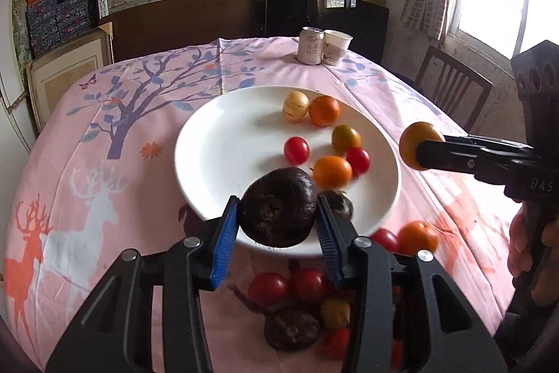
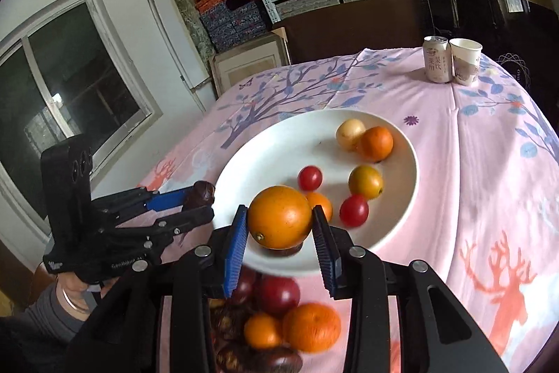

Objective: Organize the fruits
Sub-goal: 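Release both fruits onto the white plate, then grasp a dark brown fruit with the left gripper while the right grasps a dark purple fruit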

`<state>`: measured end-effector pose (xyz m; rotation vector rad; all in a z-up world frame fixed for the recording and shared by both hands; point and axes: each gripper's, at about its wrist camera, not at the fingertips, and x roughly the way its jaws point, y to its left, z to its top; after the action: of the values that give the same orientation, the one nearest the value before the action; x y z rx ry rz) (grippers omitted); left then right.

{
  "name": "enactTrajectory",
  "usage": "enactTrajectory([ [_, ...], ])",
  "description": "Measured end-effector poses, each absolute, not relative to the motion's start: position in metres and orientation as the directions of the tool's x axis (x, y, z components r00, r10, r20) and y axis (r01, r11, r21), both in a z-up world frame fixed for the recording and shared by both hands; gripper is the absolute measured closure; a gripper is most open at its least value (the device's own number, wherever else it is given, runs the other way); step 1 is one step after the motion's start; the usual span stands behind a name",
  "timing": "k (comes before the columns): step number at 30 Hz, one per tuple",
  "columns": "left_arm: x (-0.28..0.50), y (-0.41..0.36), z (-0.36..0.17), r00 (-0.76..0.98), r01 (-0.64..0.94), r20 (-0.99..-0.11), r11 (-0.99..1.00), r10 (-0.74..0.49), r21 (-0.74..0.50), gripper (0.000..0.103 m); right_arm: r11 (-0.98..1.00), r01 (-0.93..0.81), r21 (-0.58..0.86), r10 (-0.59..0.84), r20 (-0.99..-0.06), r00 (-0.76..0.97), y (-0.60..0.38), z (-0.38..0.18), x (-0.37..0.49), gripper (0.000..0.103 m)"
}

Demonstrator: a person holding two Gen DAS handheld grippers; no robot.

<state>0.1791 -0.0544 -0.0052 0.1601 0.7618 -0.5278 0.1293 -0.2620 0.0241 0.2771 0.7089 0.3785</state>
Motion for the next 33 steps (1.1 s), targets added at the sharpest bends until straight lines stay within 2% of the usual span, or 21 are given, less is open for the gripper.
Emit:
enactTrajectory([
  [6,0.223,-0.065,-0.028,0.577,0.454,-0.745,0.890,-0.334,-0.048,0.060,0.919,-0.158,0.361,0.362,-0.615,0.701,-0.264,0.006,0.187,0.063],
  [8,0.220,-0.060,-0.026,0.587,0.447,-0.736,0.893,-0.337,-0.053,0.050,0.923,-0.156,0.352,0.349,-0.591,0.728,-0.263,0.010,0.182,0.044],
  [9,0.214,-0.057,-0.023,0.600,0.443,-0.723,0.895,-0.341,-0.054,0.036,0.928,-0.163,0.336,0.340,-0.578,0.742,-0.262,0.013,0.176,0.044],
  [10,0.207,-0.052,-0.018,0.618,0.436,-0.708,0.898,-0.342,-0.053,0.028,0.933,-0.170,0.317,0.331,-0.573,0.750,-0.261,0.016,0.170,0.044],
  [11,0.200,-0.049,-0.013,0.627,0.435,-0.697,0.899,-0.348,-0.058,0.027,0.935,-0.173,0.308,0.327,-0.570,0.753,-0.260,0.019,0.162,0.044],
  [14,0.171,-0.039,-0.002,0.622,0.469,-0.683,0.881,-0.384,-0.068,0.027,0.929,-0.192,0.316,0.347,-0.566,0.748,-0.262,0.022,0.133,0.044],
  [18,0.121,-0.033,-0.004,0.623,0.521,-0.688,0.854,-0.373,0.008,0.027,0.933,-0.223,0.283,0.352,-0.584,0.731,-0.261,0.014,0.084,0.045],
  [23,0.076,-0.024,-0.021,0.622,0.539,-0.702,0.840,-0.346,0.064,0.027,0.921,-0.236,0.310,0.383,-0.605,0.698,-0.260,-0.013,0.031,0.045],
  [31,0.064,-0.010,-0.036,0.605,0.498,-0.718,0.867,-0.345,0.003,0.027,0.895,-0.233,0.381,0.437,-0.637,0.635,-0.246,-0.047,0.029,0.045],
  [33,0.065,-0.009,-0.036,0.607,0.491,-0.716,0.871,-0.345,-0.004,0.027,0.885,-0.227,0.407,0.455,-0.651,0.607,-0.245,-0.052,0.034,0.051],
])
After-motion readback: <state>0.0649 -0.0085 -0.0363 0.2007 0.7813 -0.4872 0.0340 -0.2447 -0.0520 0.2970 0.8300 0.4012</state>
